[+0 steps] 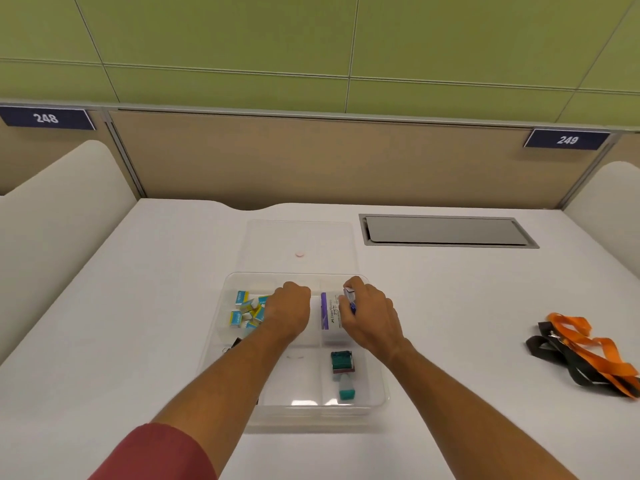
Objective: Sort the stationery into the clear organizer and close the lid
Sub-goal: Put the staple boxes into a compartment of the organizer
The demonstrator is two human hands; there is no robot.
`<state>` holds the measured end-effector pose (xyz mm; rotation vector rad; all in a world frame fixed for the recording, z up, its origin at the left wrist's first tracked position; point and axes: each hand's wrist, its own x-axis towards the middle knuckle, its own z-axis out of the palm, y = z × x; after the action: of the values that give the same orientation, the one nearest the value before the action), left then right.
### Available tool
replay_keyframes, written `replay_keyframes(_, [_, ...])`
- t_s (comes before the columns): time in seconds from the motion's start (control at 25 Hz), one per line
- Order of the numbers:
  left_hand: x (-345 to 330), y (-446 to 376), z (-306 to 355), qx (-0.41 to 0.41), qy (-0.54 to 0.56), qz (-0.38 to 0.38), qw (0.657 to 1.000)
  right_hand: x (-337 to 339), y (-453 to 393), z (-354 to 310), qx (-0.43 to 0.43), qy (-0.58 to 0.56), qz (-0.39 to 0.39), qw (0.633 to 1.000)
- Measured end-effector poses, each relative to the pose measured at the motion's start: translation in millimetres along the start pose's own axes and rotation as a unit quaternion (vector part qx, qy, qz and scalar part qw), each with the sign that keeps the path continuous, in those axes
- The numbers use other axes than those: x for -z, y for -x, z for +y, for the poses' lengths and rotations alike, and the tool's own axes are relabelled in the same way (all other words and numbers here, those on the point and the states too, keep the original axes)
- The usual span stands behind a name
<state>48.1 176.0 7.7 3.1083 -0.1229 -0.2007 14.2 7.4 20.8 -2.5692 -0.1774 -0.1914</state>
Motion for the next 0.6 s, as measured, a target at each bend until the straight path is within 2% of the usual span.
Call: replay_keyframes(0.6, [-8.2,0.5,2.9,-0.048,0.109,0.003,0.993,-0.6,3.8,3.9,0.002,0.026,-0.004,1.000])
